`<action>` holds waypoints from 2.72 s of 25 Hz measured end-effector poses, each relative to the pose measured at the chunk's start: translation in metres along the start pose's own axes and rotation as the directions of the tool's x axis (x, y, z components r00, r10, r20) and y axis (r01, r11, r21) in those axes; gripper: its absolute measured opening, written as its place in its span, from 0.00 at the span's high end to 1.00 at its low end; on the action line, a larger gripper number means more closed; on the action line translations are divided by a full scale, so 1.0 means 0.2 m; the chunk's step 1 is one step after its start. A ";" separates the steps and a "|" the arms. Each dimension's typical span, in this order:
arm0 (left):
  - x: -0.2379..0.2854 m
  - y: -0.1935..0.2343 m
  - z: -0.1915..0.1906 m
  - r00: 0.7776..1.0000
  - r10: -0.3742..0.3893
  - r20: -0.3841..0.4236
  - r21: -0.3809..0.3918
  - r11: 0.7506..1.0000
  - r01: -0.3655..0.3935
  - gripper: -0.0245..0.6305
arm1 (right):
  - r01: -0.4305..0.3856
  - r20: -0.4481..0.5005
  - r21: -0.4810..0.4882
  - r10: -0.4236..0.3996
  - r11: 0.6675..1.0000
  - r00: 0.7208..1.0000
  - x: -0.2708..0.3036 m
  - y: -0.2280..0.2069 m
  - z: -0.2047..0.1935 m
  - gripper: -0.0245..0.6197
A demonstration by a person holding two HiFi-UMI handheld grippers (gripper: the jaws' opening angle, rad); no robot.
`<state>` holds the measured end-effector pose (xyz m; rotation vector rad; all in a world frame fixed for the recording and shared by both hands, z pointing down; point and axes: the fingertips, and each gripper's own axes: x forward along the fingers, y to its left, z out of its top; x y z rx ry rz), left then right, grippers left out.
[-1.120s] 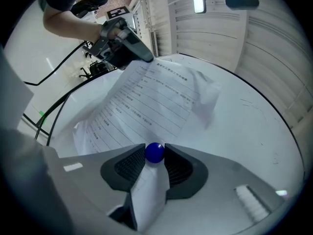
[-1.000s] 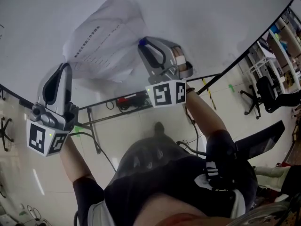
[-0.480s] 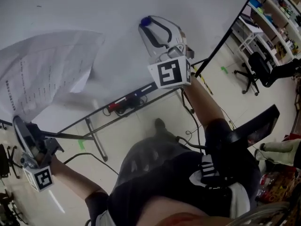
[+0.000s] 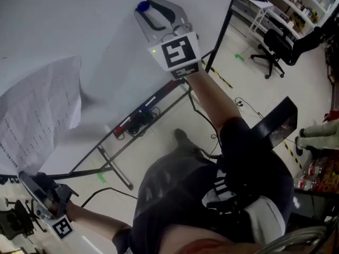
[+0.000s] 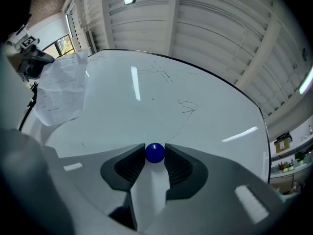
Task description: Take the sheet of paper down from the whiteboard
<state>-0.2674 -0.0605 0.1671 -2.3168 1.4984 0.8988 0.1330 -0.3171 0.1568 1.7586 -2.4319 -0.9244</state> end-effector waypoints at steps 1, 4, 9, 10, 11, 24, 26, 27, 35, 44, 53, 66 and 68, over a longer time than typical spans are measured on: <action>0.00 -0.03 0.03 1.000 -0.004 0.001 -0.004 1.000 0.004 0.96 | -0.008 0.004 0.008 0.008 1.000 1.000 0.01 0.00 0.02 0.77; 0.04 -0.09 0.06 0.999 -0.031 -0.011 0.001 1.000 0.031 0.96 | -0.020 0.021 0.044 0.019 0.999 1.000 0.01 -0.01 0.05 0.77; 0.05 -0.10 0.08 0.998 -0.070 -0.007 -0.009 0.998 0.070 0.96 | -0.034 0.013 0.043 0.033 0.998 0.999 0.04 0.02 0.06 0.76; 0.06 -0.10 0.08 0.997 -0.075 -0.002 -0.020 0.997 0.075 0.96 | -0.032 0.014 0.032 0.032 0.999 0.999 0.04 0.02 0.06 0.76; 0.07 -0.10 0.08 0.997 -0.078 -0.001 -0.026 0.997 0.077 0.96 | -0.027 0.017 0.021 0.026 0.999 1.000 0.05 0.02 0.06 0.77; 0.09 -0.14 0.10 0.997 -0.065 -0.037 0.023 0.998 0.066 0.96 | -0.091 -0.051 -0.066 0.088 0.994 0.995 0.09 -0.03 0.05 0.74; 0.09 -0.13 0.09 0.997 -0.069 -0.036 0.020 0.997 0.069 0.96 | -0.098 -0.039 -0.060 0.096 0.993 0.995 0.08 -0.02 0.04 0.77; 0.08 -0.13 0.09 0.997 -0.069 -0.029 0.018 0.997 0.070 0.96 | -0.097 -0.033 -0.064 0.095 0.993 0.995 0.07 -0.01 0.04 0.76; -0.01 0.06 0.07 0.986 0.094 0.135 -0.139 0.987 -0.075 0.96 | -0.151 -0.004 -0.050 0.151 0.987 0.989 -0.15 0.00 0.01 0.69; -0.02 -0.09 0.09 0.997 0.041 0.067 -0.109 0.993 -0.034 0.96 | -0.450 0.024 0.177 0.453 0.875 0.891 -0.28 0.26 0.02 0.96; 0.02 -0.73 0.14 0.999 -0.040 -0.011 -0.036 0.999 0.039 0.96 | -0.594 0.068 0.286 0.602 0.752 0.795 -0.44 0.16 -0.12 0.96; -0.17 -1.34 -0.33 0.974 -0.056 -0.219 -0.084 0.996 0.038 0.96 | -0.716 0.087 0.490 0.789 0.498 0.608 -0.83 0.44 -0.74 0.96; -0.31 -1.71 -0.58 0.972 -0.050 -0.230 -0.060 0.998 0.037 0.96 | -0.727 0.086 0.492 0.805 0.478 0.587 -1.16 0.30 -0.99 0.96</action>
